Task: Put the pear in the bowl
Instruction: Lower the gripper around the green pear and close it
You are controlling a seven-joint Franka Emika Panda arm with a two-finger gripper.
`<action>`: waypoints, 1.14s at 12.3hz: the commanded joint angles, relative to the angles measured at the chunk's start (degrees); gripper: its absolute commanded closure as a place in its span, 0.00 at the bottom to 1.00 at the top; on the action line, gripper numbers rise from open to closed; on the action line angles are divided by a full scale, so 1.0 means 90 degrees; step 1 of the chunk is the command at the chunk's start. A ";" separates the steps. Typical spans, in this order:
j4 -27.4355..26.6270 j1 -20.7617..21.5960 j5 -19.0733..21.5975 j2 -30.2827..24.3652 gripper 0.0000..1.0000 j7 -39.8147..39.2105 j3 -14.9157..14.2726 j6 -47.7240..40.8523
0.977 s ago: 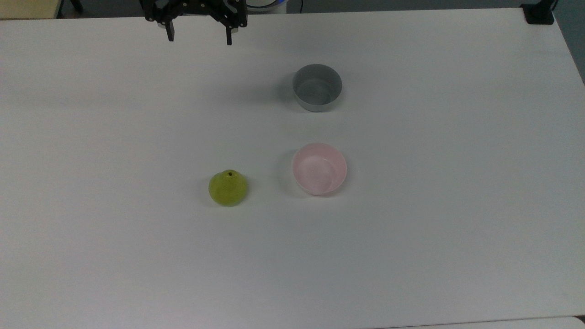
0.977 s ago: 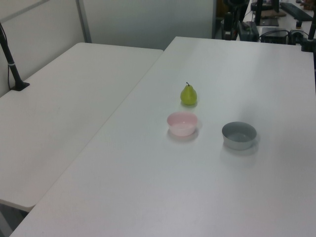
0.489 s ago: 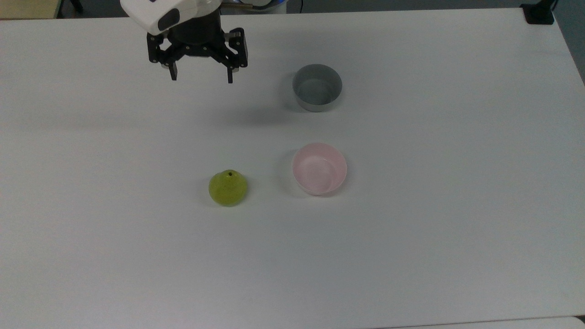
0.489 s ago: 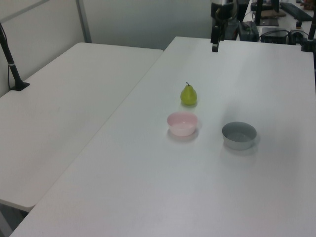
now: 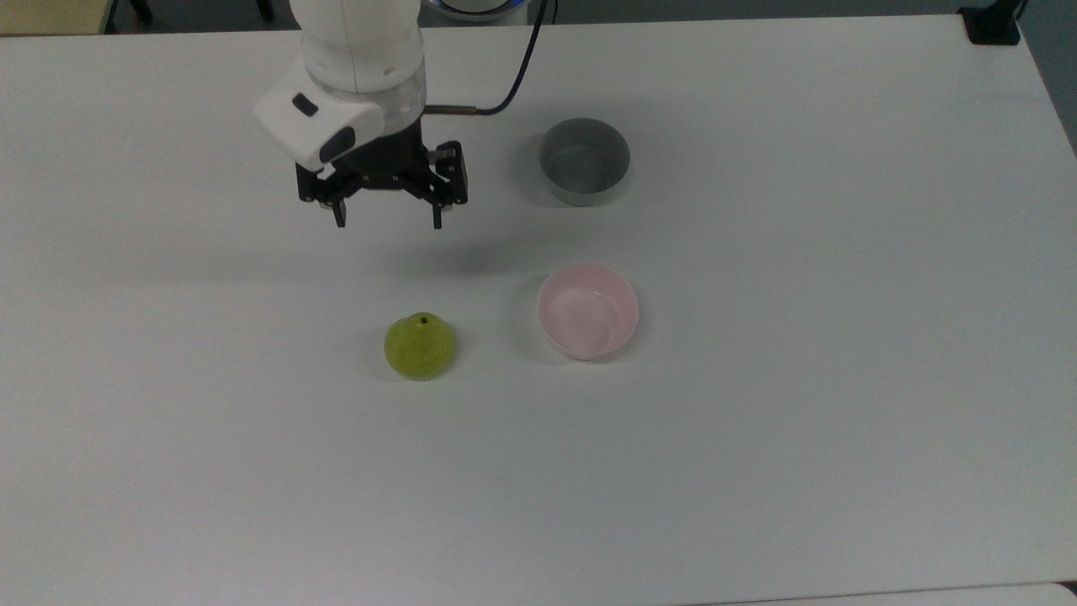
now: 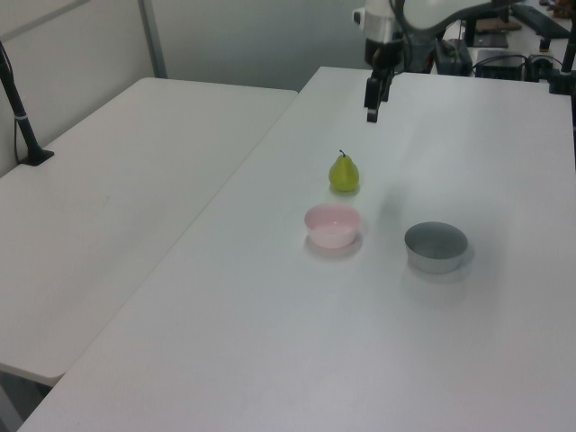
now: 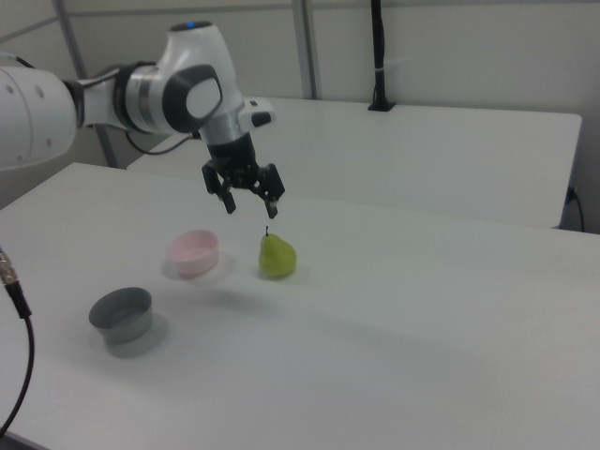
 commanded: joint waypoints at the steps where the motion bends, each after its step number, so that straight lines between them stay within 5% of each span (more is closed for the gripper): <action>1: -0.0024 0.0101 0.0114 0.0375 0.00 0.0084 -0.0012 0.0590; 14: -0.0033 0.0179 0.0006 0.1469 0.00 0.0084 -0.0003 0.2153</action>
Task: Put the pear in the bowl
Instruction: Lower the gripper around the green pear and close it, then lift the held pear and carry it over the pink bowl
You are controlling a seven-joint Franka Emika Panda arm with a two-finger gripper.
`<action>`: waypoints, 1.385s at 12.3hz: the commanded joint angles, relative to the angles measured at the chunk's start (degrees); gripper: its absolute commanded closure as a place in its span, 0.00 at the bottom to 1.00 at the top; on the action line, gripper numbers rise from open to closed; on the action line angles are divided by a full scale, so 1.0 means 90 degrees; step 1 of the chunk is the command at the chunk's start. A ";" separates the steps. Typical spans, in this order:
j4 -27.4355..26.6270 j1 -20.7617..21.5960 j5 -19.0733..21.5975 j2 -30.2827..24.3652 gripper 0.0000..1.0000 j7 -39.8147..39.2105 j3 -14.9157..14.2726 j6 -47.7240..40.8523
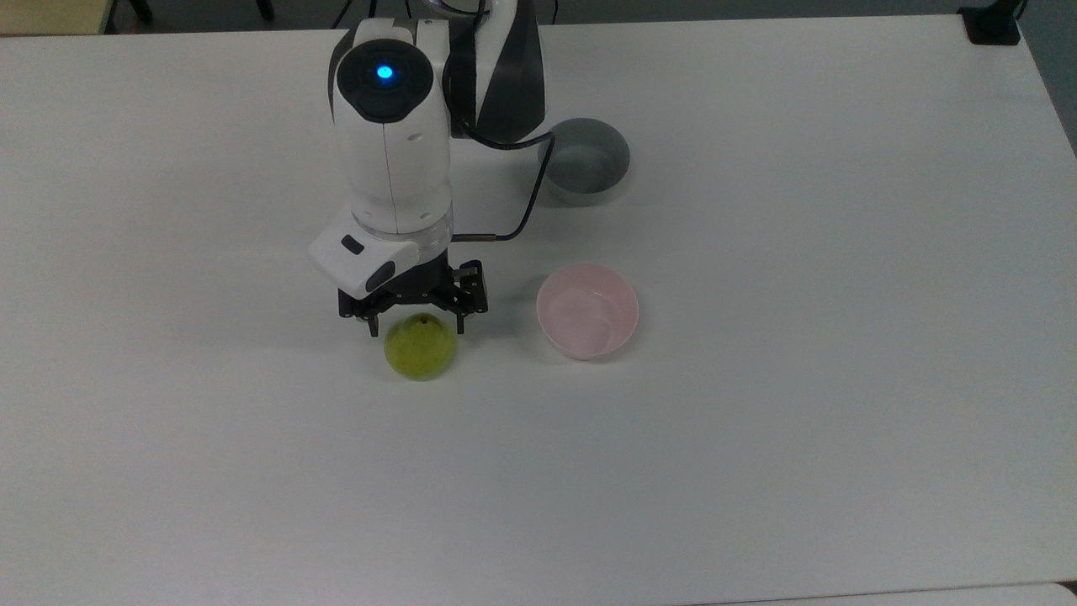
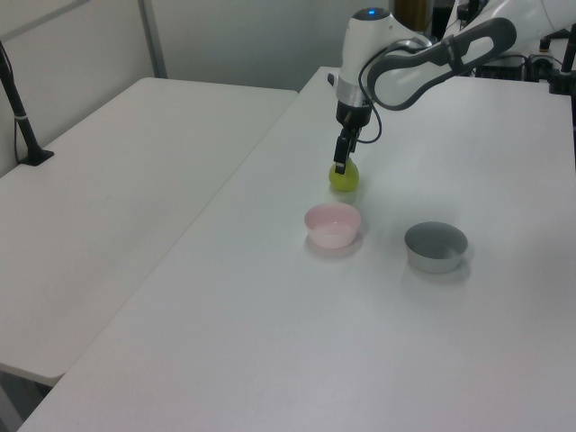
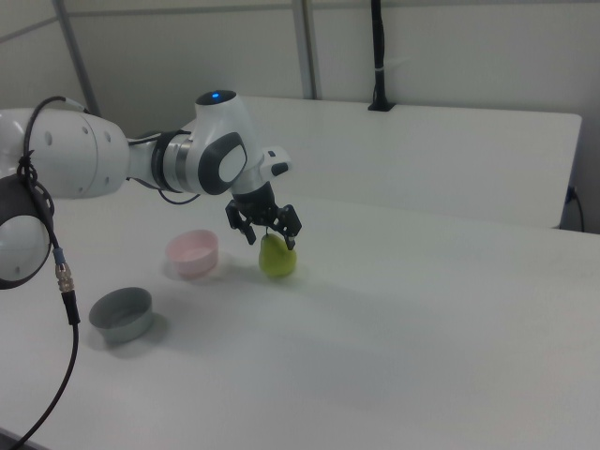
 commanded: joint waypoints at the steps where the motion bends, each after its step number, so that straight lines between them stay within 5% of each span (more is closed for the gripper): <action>1: -0.0036 0.0080 0.0006 0.0097 0.00 0.0084 -0.0020 0.0217; 7: -0.0056 0.0070 -0.0296 0.0253 0.07 0.0074 -0.0030 0.0354; 10: -0.0085 0.0070 -0.0316 0.0292 0.20 0.0054 -0.0030 0.0354; 13: -0.0075 0.0080 -0.0306 0.0273 0.45 0.0035 -0.0030 0.0344; 17: -0.0066 0.0080 -0.0297 0.0137 0.47 0.0074 -0.0030 0.0266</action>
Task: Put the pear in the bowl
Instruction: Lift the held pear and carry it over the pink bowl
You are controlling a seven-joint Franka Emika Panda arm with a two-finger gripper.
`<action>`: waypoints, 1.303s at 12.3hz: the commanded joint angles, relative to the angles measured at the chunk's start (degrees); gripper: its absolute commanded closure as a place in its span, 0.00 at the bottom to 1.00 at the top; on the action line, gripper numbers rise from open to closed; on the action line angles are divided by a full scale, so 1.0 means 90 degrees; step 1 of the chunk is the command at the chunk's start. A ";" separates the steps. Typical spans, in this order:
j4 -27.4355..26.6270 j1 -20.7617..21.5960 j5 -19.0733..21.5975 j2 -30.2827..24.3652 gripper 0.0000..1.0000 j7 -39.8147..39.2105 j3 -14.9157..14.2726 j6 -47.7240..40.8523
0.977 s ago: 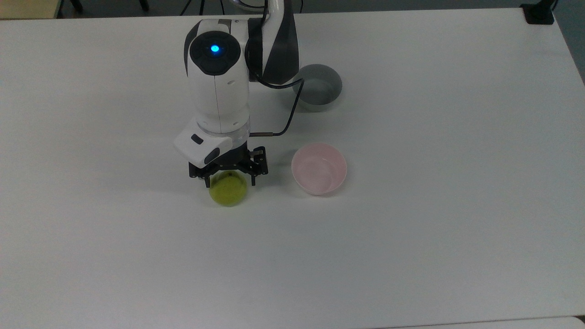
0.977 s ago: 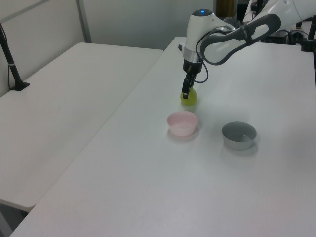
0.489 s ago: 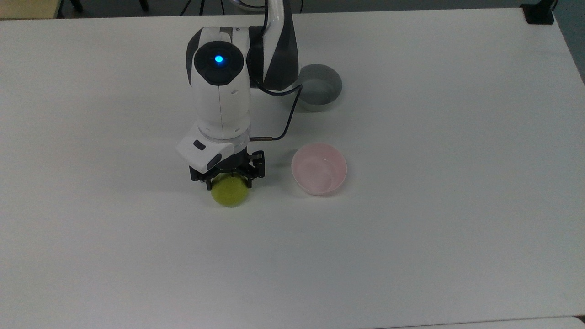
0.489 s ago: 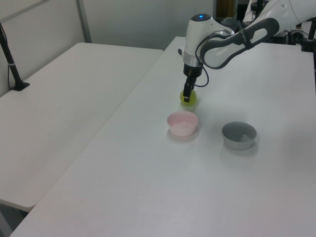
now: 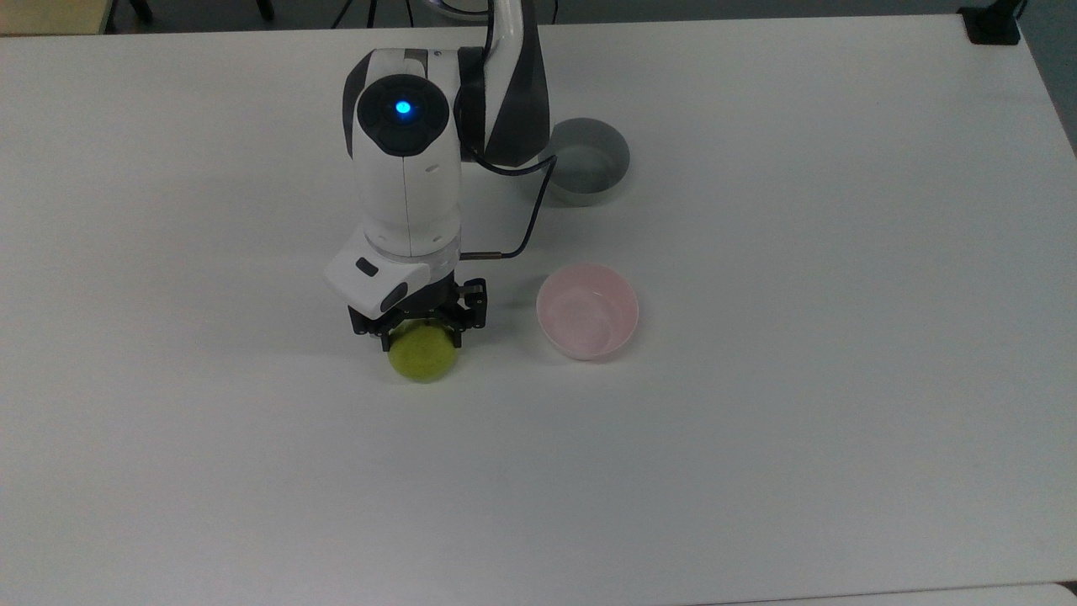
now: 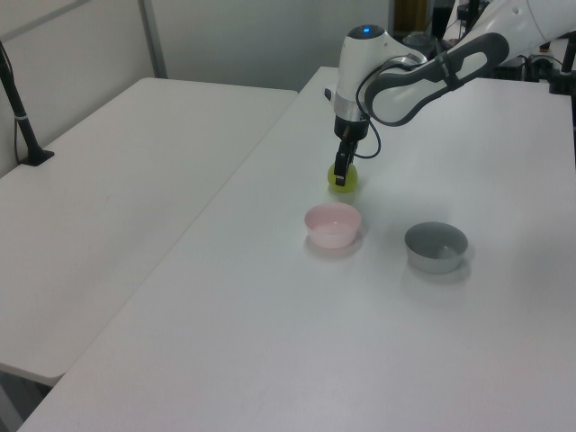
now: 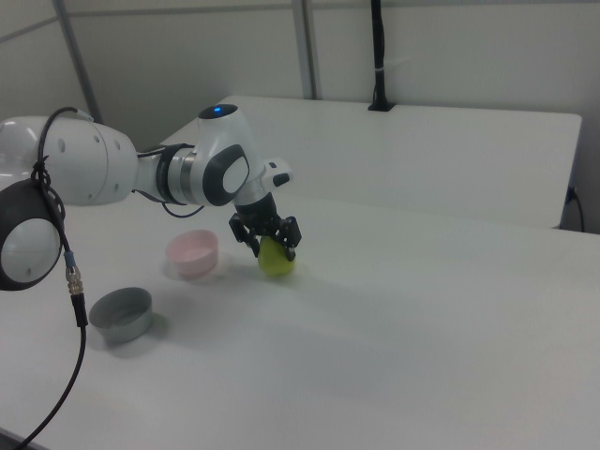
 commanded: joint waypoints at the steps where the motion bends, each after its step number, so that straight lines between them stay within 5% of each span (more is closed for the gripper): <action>1: -0.0084 0.0051 -0.0068 -0.0233 0.47 0.0074 -0.0029 0.0073; 10: -0.0045 0.0236 0.0040 -0.1034 0.47 0.0229 0.0127 -0.1050; 16: -0.0093 0.1232 -0.0019 -0.0996 0.47 0.1294 0.0137 -0.1050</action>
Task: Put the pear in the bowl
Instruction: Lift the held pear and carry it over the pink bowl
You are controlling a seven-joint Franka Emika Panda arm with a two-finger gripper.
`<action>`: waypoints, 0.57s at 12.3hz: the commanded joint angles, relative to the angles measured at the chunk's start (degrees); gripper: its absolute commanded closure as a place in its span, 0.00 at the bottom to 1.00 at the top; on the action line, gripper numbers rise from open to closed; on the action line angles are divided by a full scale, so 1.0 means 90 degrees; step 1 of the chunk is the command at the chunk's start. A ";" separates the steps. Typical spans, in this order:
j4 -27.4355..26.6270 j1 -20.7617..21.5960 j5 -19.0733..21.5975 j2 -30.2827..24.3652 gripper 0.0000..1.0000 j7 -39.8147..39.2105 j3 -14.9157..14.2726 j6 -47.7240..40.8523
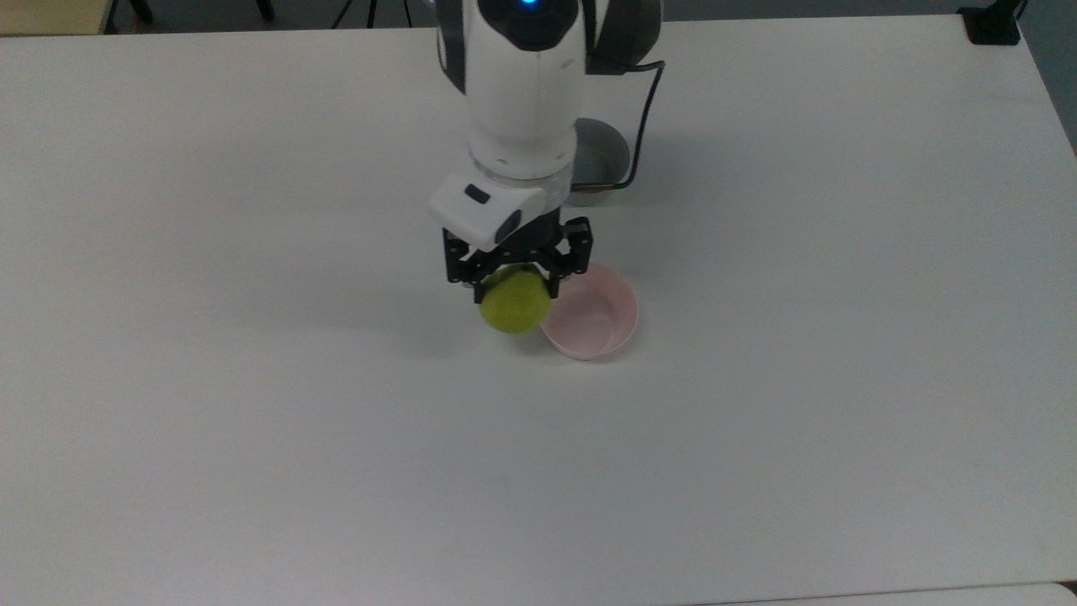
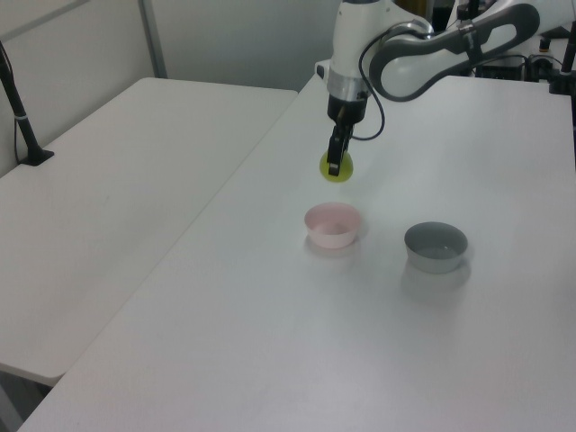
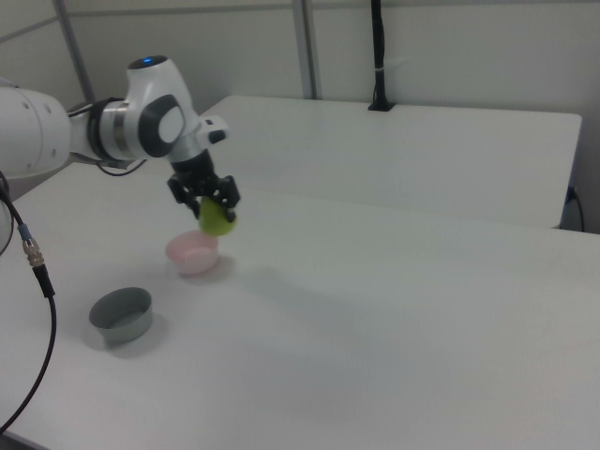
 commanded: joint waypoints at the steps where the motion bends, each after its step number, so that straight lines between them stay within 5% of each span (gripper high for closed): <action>1: -0.0149 0.0490 -0.0029 -0.0096 0.46 0.0485 -0.0059 -0.0097; 7: -0.0237 0.0706 -0.0048 0.0187 0.45 0.0495 -0.0059 -0.0019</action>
